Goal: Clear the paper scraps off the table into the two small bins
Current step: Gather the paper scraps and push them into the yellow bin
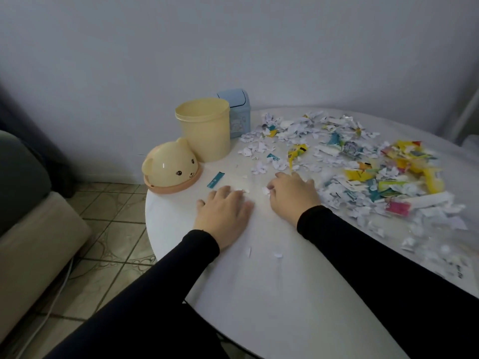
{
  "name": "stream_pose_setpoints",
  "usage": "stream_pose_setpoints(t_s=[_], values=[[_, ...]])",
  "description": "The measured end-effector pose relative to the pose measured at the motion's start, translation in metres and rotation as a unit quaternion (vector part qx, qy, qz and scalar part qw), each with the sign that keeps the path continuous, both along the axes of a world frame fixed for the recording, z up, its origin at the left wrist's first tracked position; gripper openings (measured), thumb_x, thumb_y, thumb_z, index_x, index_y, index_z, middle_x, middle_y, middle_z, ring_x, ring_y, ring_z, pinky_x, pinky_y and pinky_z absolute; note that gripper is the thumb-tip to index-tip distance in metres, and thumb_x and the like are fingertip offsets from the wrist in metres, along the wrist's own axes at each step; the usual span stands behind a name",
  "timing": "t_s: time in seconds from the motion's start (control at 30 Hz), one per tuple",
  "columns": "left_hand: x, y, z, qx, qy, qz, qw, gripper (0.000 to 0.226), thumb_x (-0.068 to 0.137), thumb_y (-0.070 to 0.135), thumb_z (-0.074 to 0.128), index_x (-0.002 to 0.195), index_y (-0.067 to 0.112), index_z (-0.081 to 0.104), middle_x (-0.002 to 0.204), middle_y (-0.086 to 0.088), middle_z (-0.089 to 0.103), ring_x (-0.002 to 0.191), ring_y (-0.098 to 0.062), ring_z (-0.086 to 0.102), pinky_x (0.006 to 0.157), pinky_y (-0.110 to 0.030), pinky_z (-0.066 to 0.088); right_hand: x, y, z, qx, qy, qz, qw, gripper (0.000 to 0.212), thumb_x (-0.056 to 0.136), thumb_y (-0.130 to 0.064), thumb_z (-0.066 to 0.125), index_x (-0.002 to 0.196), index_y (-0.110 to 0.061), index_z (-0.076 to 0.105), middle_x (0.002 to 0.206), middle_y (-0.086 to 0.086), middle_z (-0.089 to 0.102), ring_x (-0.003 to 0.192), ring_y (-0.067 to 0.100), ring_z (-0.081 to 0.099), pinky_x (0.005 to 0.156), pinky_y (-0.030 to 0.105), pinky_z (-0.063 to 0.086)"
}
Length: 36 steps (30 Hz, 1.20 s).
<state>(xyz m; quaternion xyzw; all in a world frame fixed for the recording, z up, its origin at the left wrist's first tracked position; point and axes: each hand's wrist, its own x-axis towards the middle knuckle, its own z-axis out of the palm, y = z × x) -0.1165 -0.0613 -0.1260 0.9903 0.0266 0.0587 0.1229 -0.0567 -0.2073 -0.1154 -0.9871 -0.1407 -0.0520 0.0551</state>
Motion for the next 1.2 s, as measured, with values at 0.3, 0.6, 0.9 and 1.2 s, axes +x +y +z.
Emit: stream_pose_setpoints(t_s=[0.3,0.6,0.9,1.2], values=[[-0.046,-0.029,-0.014,0.008,0.112,0.036,0.993,0.058,0.099,0.047,0.011,0.146,0.033,-0.020,0.157,-0.005,-0.022,0.144,-0.030,-0.018,0.112,-0.056,-0.003,-0.082,0.005,-0.028,0.049,0.061,0.038,0.996,0.050,0.101,-0.032,0.028,0.149,-0.036,0.013,0.160,0.006,-0.006,0.146,0.033,-0.009,0.111,0.063,0.002],[0.034,-0.006,-0.011,-0.035,0.080,0.123,0.989,0.084,0.084,0.074,0.023,0.149,0.033,-0.013,0.156,-0.012,-0.022,0.143,-0.038,-0.017,0.113,-0.055,-0.005,-0.017,-0.001,-0.023,0.047,0.080,-0.073,0.993,0.050,0.102,-0.043,0.017,0.150,-0.036,0.007,0.159,0.010,-0.017,0.145,0.036,-0.016,0.110,0.064,-0.006],[0.051,-0.020,-0.013,0.018,-0.008,-0.049,0.999,0.048,0.098,0.039,0.026,0.140,0.018,0.035,0.150,-0.004,0.029,0.133,-0.026,0.028,0.103,-0.042,0.024,-0.016,-0.003,-0.022,0.050,0.031,-0.111,0.992,0.044,0.096,-0.019,0.032,0.138,-0.031,0.038,0.148,0.006,0.031,0.138,0.029,0.025,0.105,0.058,0.023],[-0.004,-0.087,0.003,-0.118,0.030,-0.132,0.984,0.058,0.096,0.049,0.029,0.149,0.031,0.016,0.159,0.004,0.009,0.146,-0.018,0.006,0.114,-0.047,0.007,-0.057,-0.064,0.001,0.122,-0.093,-0.136,0.979,0.036,0.097,-0.024,0.039,0.131,-0.031,0.049,0.139,0.000,0.039,0.130,0.023,0.035,0.100,0.046,0.036]])
